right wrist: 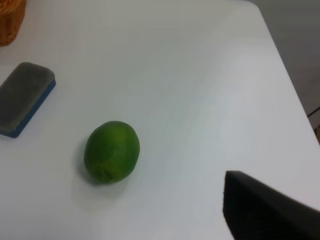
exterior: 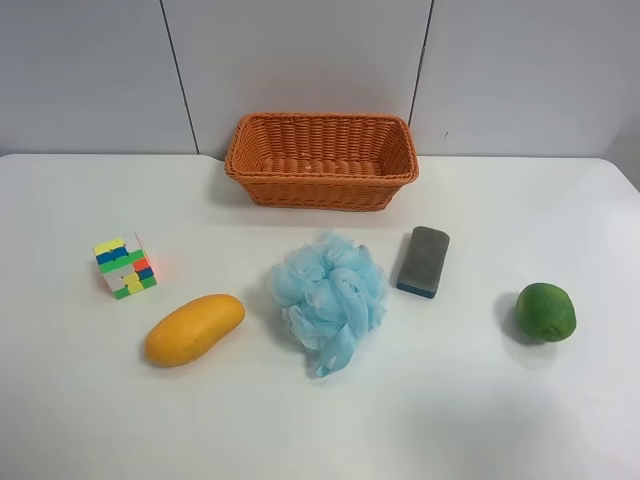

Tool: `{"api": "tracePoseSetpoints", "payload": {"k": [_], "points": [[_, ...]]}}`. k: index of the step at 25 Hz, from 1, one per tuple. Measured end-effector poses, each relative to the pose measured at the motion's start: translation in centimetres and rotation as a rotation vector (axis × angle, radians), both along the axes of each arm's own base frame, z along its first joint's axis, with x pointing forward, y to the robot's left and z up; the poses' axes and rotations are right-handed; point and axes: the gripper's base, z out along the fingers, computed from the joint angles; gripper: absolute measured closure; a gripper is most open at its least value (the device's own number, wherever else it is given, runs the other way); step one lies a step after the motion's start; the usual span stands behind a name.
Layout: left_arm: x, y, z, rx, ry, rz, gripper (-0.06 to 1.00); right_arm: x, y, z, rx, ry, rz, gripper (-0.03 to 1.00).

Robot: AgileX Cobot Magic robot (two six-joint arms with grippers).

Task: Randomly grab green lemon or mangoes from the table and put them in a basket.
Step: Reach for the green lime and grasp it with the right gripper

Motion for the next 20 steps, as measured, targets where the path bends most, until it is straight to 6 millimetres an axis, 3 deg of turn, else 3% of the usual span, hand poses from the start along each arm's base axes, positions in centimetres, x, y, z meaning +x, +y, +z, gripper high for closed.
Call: {"api": "tracePoseSetpoints", "payload": {"k": [14, 16, 20], "points": [[0.0, 0.0, 0.0, 0.0, 0.0, 0.0, -0.05, 0.6, 0.6, 0.5, 0.013, 0.034, 0.054, -0.02], [0.0, 0.0, 0.0, 0.0, 0.0, 0.0, -0.05, 1.3, 1.3, 2.1, 0.023, 0.018, 0.131, -0.02], [0.0, 0.0, 0.0, 0.0, 0.0, 0.0, -0.05, 3.4, 2.7, 7.3, 0.025, -0.079, 0.287, -0.02]]}}
